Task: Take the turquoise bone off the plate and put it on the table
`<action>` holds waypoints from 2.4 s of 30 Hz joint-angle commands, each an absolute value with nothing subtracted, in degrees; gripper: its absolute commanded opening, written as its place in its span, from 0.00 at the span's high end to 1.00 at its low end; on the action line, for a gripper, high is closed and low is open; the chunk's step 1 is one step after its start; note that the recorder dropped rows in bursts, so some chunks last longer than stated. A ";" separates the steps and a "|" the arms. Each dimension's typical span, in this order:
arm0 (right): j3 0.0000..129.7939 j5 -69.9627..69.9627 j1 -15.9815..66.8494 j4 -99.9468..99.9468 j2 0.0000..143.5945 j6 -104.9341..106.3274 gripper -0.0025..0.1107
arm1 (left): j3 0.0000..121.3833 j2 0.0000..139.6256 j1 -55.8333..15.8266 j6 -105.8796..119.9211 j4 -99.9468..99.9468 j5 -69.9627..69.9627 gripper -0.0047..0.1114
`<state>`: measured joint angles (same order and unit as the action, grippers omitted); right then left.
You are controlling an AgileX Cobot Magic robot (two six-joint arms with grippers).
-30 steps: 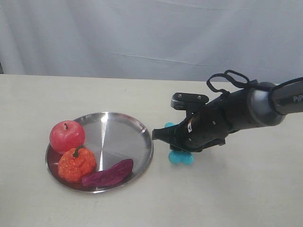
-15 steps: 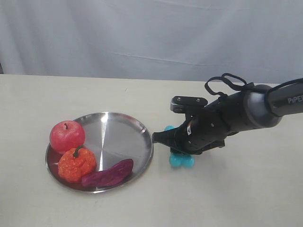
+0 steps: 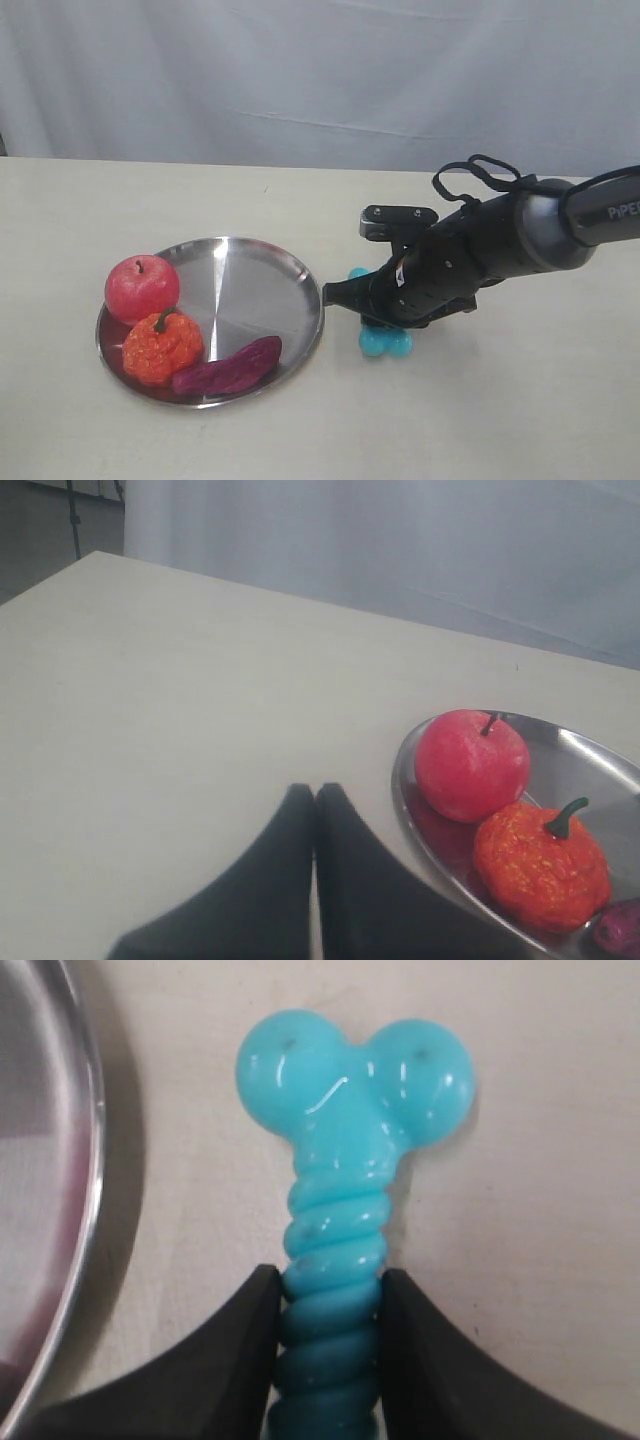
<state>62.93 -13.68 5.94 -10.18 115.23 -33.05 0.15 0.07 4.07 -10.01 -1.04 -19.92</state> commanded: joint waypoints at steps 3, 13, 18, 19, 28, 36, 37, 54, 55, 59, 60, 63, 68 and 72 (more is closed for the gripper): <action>63.22 -14.03 5.61 -10.62 115.07 -32.72 0.98 | 0.00 0.00 3.74 -10.12 -1.23 -19.62 0.96; 63.22 -13.44 5.61 -10.38 115.07 -33.18 0.51 | 0.00 0.00 3.74 -10.12 -1.23 -19.62 0.96; 63.22 -12.32 5.61 -10.39 114.96 -34.37 0.36 | 0.00 0.00 3.74 -10.12 -1.23 -19.62 0.96; 63.22 -12.32 5.61 -10.39 114.73 -34.77 0.36 | 0.00 0.00 3.74 -10.12 -1.23 -19.62 0.96; 63.22 -15.40 5.61 -10.62 106.36 -34.74 0.36 | 0.00 0.00 3.74 -10.12 -1.23 -19.62 0.96; 63.22 -23.84 5.61 -10.62 89.18 -28.66 0.54 | 0.00 0.00 3.74 -10.12 -1.23 -19.62 0.96; 63.22 -25.35 5.61 -10.62 86.73 -27.50 0.60 | 0.00 0.00 3.74 -10.12 -1.23 -19.62 0.96; 63.22 -39.47 5.61 -11.67 54.97 -22.47 0.98 | 0.00 0.00 3.74 -10.12 -1.23 -19.62 0.96; 63.22 -39.35 5.61 -11.67 54.16 -22.57 0.98 | 0.00 0.00 3.74 -10.12 -1.23 -19.62 0.96; 63.22 -39.35 5.61 -11.92 50.66 -22.57 0.98 | 0.00 0.00 3.74 -10.12 -1.23 -19.62 0.96; 63.22 -39.35 5.61 -11.92 49.82 -22.57 0.98 | 0.00 0.00 3.74 -10.12 -1.23 -19.62 0.96; 63.22 -39.35 5.61 -11.92 47.91 -22.57 0.98 | 0.00 0.00 3.74 -10.12 -1.23 -19.62 0.96; 63.22 -39.35 5.61 -11.92 45.70 -22.57 0.98 | 0.00 0.00 3.74 -10.12 -1.23 -19.62 0.96; 63.00 -39.35 5.61 -11.92 44.74 -22.57 0.98 | 0.00 0.00 3.74 -10.12 -1.23 -19.62 0.96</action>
